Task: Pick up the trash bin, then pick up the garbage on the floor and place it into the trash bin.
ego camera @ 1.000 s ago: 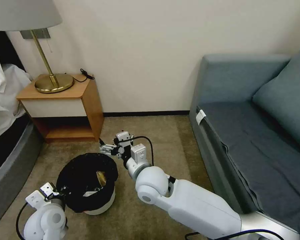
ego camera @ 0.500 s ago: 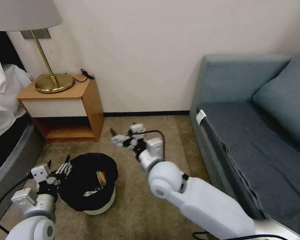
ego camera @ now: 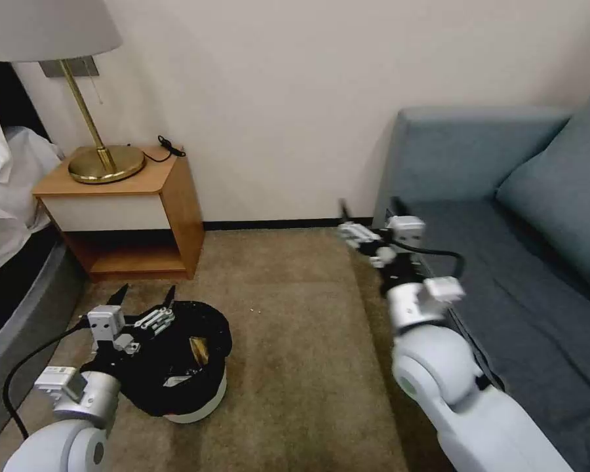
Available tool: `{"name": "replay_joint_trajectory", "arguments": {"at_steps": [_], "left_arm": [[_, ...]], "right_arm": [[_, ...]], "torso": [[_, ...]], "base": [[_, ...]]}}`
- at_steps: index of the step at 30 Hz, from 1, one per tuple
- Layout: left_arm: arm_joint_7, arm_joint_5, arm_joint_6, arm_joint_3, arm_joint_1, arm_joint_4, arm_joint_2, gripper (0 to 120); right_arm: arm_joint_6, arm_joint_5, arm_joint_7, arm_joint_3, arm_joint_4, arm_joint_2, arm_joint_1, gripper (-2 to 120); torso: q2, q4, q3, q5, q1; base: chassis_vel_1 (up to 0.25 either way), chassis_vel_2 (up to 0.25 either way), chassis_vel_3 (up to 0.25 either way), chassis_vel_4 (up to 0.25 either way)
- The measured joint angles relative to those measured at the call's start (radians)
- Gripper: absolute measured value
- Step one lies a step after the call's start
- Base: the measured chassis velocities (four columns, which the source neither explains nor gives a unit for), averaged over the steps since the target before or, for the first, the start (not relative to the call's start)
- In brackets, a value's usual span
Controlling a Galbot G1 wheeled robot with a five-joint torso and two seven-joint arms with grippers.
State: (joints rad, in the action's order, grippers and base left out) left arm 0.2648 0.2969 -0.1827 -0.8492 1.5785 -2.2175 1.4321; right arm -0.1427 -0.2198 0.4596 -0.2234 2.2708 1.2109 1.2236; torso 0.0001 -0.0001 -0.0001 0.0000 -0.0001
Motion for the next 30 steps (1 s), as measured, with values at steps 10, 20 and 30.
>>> {"name": "replay_joint_trajectory", "arguments": {"at_steps": [10, 20, 30], "left_arm": [[-0.009, -0.053, 0.005, 0.026, 0.012, -0.021, -0.006, 100], [-0.034, -0.095, 0.062, 0.04, 0.023, -0.03, 0.02, 100], [-0.089, -0.122, 0.111, 0.045, 0.054, -0.037, 0.036, 100]], "right_arm": [[0.021, 0.119, -0.006, -0.05, 0.023, 0.115, 0.149, 100], [0.067, 0.127, -0.064, -0.062, 0.034, 0.128, 0.205, 100], [0.077, 0.134, -0.063, -0.068, 0.039, 0.133, 0.235, 100]], "torso": [[0.0, 0.0001, 0.0, -0.0001, 0.0], [0.0, 0.0001, 0.0, 0.0, 0.0], [0.0, 0.0002, 0.0, 0.0, 0.0]], "base": [[0.0, 0.0, 0.0, 0.0], [0.0, 0.0, 0.0, 0.0], [0.0, 0.0, 0.0, 0.0]]}}
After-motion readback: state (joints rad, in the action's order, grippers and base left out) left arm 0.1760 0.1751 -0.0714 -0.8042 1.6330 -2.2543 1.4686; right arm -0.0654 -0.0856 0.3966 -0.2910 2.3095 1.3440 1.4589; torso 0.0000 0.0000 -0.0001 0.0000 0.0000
